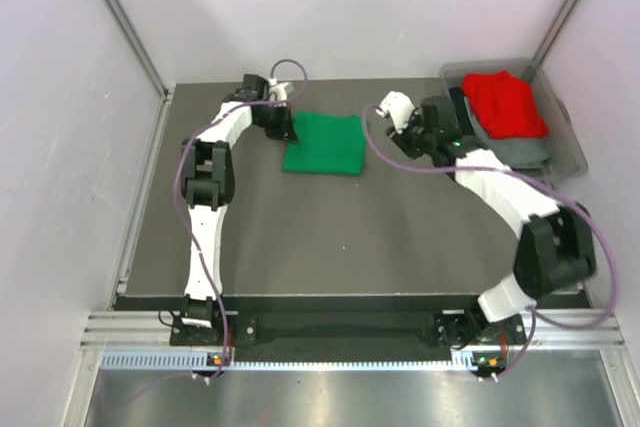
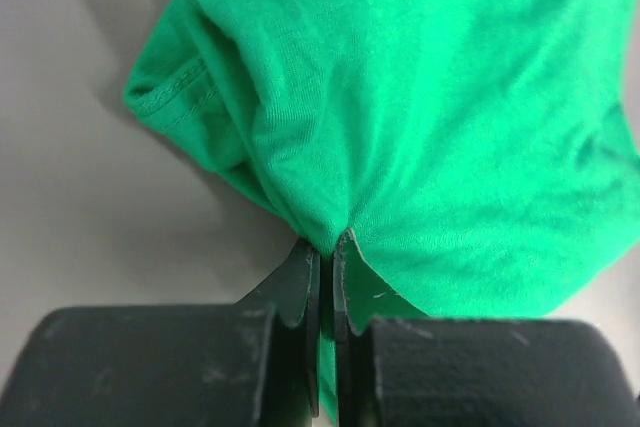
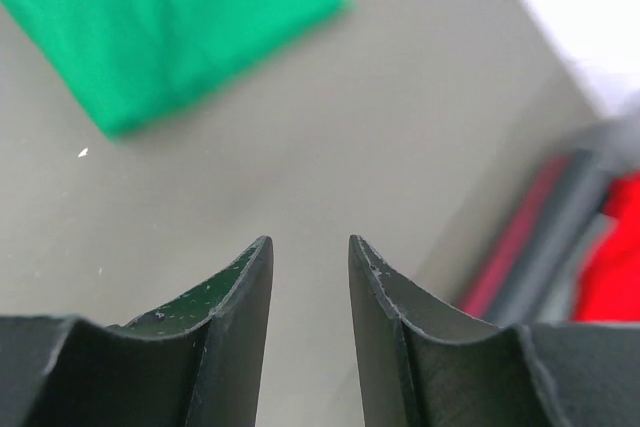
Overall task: Fold and stack the t-shirts
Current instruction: Neatly place the folded tshirt to the corner
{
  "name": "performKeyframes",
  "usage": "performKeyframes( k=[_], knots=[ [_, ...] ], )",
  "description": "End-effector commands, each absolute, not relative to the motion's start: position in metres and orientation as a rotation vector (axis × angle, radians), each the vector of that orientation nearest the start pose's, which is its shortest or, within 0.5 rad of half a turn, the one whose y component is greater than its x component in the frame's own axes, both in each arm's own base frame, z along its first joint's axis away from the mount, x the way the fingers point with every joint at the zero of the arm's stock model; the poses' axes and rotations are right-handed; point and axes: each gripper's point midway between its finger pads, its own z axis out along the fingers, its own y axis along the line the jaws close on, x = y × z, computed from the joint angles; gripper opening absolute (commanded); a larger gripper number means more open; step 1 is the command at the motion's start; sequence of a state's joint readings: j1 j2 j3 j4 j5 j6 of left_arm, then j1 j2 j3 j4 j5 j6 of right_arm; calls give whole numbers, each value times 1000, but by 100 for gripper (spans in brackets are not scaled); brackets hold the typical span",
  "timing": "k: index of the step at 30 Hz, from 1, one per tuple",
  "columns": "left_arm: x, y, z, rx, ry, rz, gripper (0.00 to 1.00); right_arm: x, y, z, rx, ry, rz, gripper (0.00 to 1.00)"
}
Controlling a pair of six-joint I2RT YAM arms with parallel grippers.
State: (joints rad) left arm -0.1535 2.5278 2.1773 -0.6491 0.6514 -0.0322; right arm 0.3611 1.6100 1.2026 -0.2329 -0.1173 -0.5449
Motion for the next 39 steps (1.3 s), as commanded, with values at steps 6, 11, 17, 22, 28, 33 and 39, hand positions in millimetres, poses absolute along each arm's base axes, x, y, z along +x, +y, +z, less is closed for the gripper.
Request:
performKeyframes(
  k=[6, 11, 17, 22, 28, 33, 39],
  knots=[
    [529, -27, 53, 273, 2602, -427, 0, 374, 126, 208, -929, 1872, -47, 37],
    [524, 48, 67, 179, 2629, -177, 0, 358, 116, 212, -902, 1874, -63, 37],
    [533, 123, 82, 53, 2585, 30, 0, 351, 114, 216, -891, 1871, -56, 37],
    [551, 164, 83, -25, 2555, 191, 0, 353, 115, 215, -881, 1889, -43, 37],
    [569, 201, 80, -189, 2487, 227, 0, 355, 111, 213, -870, 1901, -48, 38],
    [576, 209, 66, -269, 2464, 242, 0, 356, 106, 208, -855, 1918, -52, 37],
    [584, 220, 55, -363, 2420, 238, 0, 357, 100, 202, -837, 1934, -52, 38]
  ],
)
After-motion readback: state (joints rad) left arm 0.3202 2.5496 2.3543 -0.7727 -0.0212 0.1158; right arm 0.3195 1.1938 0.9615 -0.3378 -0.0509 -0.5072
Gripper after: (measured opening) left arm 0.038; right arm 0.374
